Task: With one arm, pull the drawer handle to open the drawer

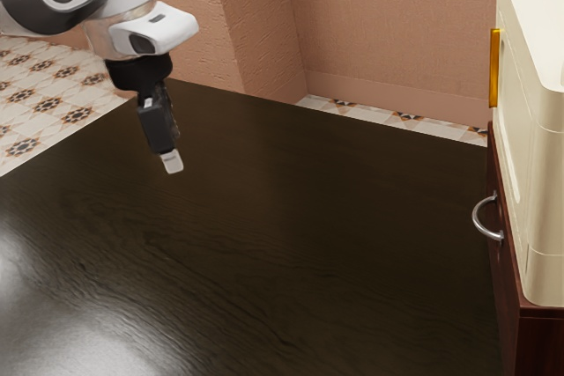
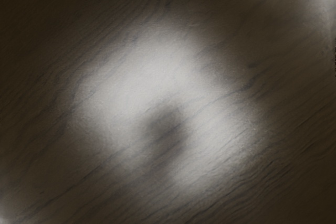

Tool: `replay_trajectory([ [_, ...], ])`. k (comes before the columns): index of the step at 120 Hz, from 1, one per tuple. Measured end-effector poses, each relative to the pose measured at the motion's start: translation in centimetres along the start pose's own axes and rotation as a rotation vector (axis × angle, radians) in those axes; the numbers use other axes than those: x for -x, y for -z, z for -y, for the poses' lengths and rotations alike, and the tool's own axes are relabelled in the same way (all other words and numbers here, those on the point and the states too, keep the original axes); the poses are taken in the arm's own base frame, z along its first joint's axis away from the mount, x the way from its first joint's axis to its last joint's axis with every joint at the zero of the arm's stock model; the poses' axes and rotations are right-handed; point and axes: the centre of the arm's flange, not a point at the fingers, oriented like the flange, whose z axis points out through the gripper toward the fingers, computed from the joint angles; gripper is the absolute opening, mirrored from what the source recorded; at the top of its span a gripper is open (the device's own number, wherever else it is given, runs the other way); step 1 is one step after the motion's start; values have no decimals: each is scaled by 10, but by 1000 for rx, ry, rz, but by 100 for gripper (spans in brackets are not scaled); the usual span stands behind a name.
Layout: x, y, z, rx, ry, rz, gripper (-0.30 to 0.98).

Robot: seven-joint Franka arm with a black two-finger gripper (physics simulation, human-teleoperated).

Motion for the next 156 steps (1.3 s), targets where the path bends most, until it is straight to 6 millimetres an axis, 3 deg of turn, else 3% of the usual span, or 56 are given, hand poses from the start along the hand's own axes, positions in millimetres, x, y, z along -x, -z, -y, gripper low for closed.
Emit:
replay_trajectory([
  [38,-15,17,-8,-54,-182,-69,69],
  [66,-40,-4,-3,-63,-460,-73,68],
  [81,-71,-16,-1,-103,-691,-153,69],
  [88,-93,-22,-14,-109,-819,-205,69],
  [99,-131,-27,-55,-125,-1038,-255,69],
  [108,-150,-29,-81,-141,-1186,-278,69],
  [132,-177,-49,-85,-198,-1412,-305,61],
  [156,-210,-68,-112,-238,-1603,-356,40],
])
